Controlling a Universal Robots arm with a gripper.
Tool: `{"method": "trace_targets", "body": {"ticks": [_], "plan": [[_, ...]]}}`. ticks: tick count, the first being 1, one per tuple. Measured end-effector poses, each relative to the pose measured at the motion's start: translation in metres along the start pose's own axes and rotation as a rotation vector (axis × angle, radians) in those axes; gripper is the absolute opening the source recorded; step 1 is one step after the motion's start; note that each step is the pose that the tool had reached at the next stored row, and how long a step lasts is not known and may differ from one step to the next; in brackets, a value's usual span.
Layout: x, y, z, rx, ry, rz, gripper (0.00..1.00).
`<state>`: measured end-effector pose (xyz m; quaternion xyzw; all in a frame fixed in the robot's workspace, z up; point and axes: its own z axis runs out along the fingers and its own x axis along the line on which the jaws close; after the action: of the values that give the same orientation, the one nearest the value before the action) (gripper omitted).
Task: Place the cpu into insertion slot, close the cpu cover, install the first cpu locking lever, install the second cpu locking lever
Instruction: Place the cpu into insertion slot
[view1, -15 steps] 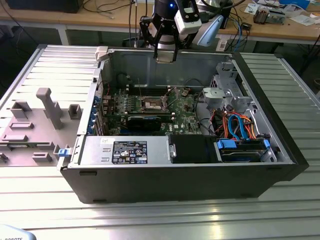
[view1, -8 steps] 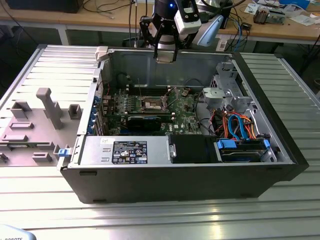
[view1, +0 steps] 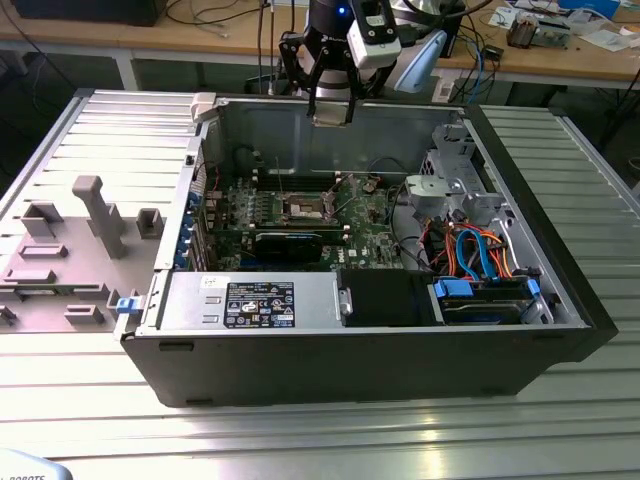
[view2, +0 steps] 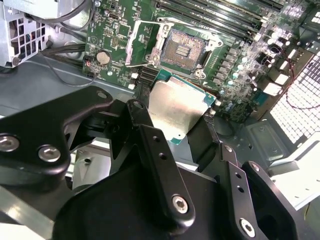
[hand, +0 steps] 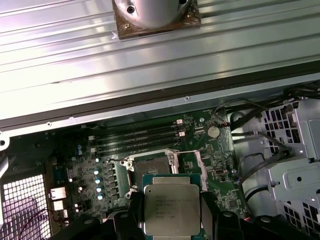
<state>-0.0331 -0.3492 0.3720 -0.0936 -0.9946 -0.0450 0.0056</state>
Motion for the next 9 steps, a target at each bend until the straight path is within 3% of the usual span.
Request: {"method": "trace_targets", "body": {"ticks": [9], "plan": [[0.0,0.0,0.0,-0.0003,-0.0016,0.018,0.54]]}}
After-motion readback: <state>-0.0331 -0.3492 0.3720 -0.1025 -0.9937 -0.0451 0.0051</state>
